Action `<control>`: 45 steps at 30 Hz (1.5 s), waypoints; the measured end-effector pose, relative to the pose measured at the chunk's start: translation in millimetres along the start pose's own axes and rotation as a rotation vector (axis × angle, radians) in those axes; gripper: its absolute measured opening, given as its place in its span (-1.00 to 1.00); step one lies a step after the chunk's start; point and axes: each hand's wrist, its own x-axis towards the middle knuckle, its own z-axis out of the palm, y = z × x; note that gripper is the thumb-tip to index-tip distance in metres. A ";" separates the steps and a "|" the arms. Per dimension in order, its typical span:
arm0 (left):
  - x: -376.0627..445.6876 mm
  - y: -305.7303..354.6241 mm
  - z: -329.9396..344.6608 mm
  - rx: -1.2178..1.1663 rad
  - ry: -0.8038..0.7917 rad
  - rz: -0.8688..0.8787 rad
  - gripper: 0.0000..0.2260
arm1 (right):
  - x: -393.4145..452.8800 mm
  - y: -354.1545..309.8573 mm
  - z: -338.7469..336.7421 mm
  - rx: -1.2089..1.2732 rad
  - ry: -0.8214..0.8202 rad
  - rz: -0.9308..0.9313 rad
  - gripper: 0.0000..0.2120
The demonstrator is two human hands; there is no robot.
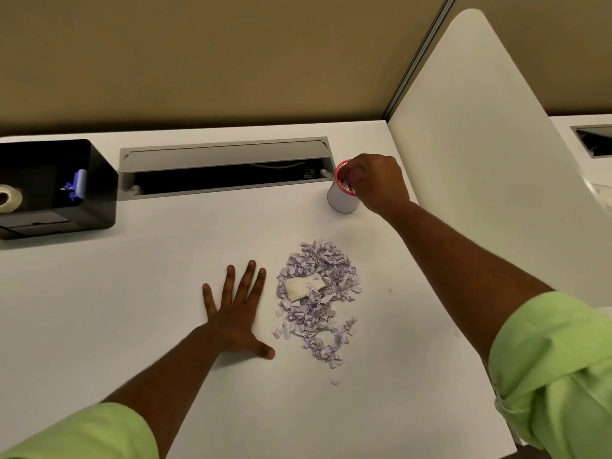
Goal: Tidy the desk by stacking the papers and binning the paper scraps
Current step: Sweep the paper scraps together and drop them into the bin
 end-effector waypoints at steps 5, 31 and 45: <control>-5.4 -1.1 7.6 -0.076 0.158 0.035 0.31 | -51.6 -3.3 14.0 0.075 0.226 -0.108 -0.81; 2.5 86.0 -8.7 -0.382 0.552 0.100 -0.80 | -176.8 13.1 71.0 0.108 -0.175 -0.047 -0.73; -25.9 72.2 -43.4 -0.669 0.515 0.046 -0.94 | -188.8 -8.9 30.7 0.588 -0.064 0.479 -0.93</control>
